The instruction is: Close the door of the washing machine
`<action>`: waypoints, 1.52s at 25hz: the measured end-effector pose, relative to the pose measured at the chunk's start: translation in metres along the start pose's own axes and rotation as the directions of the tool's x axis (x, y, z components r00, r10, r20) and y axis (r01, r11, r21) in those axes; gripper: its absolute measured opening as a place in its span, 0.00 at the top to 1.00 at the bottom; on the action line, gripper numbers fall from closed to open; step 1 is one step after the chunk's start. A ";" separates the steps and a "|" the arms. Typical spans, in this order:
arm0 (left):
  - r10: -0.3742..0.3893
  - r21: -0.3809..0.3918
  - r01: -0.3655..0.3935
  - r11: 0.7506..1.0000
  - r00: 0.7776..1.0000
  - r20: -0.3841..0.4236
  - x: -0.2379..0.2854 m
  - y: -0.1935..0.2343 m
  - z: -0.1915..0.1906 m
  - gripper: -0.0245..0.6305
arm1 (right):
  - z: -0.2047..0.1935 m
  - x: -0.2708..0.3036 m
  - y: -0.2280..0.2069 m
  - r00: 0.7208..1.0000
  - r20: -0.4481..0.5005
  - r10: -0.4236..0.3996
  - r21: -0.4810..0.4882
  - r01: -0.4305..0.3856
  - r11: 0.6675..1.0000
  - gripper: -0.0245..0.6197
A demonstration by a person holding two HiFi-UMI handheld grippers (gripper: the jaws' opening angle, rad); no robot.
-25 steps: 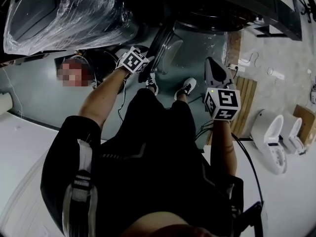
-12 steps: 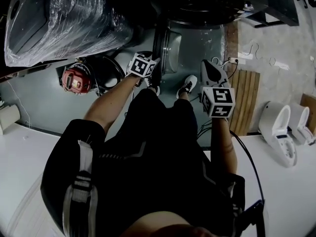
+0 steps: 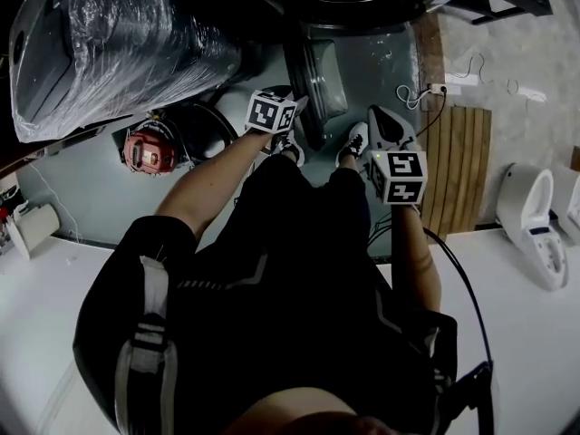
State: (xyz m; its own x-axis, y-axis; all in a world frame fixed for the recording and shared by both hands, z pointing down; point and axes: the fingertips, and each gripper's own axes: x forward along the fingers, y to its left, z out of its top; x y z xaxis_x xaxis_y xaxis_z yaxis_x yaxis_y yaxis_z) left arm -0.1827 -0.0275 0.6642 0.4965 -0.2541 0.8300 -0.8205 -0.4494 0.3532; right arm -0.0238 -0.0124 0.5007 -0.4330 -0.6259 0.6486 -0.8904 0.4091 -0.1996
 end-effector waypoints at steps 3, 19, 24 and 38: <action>0.006 -0.026 -0.006 1.000 1.000 -0.006 0.008 -0.009 0.007 0.67 | -0.017 0.005 -0.008 1.000 -0.022 0.001 -0.006 -0.001 1.000 0.95; -0.055 -0.134 0.056 0.989 0.998 0.005 0.051 -0.059 0.065 0.67 | -0.095 0.055 -0.029 0.978 -0.171 0.117 -0.131 -0.141 0.981 0.75; -0.040 -0.185 0.042 0.982 0.999 0.016 0.064 -0.069 0.084 0.67 | -0.113 0.081 -0.050 0.969 -0.217 0.117 -0.169 -0.155 0.973 0.73; -0.016 -0.111 0.018 0.994 1.000 0.018 0.084 -0.083 0.117 0.66 | -0.139 0.124 -0.121 0.950 -0.304 0.072 -0.253 -0.154 0.955 0.74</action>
State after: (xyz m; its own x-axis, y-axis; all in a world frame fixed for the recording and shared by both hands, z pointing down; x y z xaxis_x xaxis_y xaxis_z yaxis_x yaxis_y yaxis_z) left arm -0.0396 -0.1114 0.6538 0.5145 -0.2627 0.8163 -0.8379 -0.3563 0.4135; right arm 0.0504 -0.0472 0.7072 -0.4331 -0.3630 0.8250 -0.7486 0.6547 -0.1049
